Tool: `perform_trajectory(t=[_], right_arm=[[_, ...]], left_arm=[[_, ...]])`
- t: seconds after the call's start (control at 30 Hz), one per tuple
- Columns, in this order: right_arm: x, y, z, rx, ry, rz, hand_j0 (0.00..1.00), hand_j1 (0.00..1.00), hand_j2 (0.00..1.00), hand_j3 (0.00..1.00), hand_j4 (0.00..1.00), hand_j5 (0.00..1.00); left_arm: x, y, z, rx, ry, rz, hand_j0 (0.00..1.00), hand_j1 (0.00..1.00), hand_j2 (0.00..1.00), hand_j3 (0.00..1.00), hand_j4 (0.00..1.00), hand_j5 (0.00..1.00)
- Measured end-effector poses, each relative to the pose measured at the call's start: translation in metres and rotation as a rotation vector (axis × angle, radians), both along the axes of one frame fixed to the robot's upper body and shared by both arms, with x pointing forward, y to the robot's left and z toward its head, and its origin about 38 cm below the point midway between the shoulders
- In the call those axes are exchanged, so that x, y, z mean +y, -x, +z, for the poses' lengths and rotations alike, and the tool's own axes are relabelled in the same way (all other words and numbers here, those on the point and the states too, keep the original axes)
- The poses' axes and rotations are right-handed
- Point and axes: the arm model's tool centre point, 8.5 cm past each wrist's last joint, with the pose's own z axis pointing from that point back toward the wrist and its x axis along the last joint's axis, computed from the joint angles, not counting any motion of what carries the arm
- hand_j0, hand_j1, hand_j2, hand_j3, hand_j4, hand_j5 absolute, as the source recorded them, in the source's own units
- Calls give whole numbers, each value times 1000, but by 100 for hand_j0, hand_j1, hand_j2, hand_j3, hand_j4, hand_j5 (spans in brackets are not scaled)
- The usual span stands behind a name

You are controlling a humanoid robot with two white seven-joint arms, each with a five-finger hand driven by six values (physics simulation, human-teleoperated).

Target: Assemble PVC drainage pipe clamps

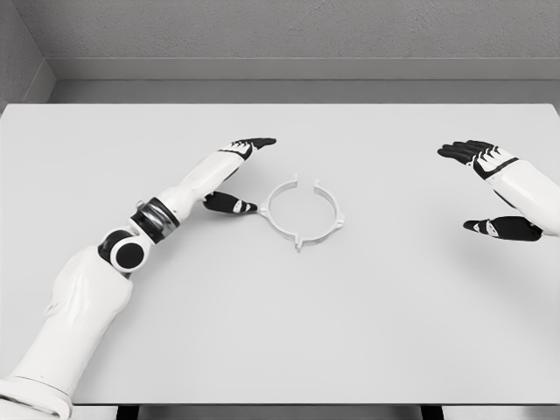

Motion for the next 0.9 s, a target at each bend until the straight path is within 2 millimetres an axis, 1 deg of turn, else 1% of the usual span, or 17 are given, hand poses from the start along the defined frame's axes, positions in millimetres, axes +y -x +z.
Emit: perform_trajectory(t=[0.6,0.9], right_arm=[[0,0,0,1,0,0,100,100,100,100,100,100],[0,0,0,1,0,0,100,100,100,100,100,100]], left_arm=[[-11,2,-1,2,8,-17,100,100,100,100,100,100],[-21,3,0,-3,17,-30,100,100,100,100,100,100]])
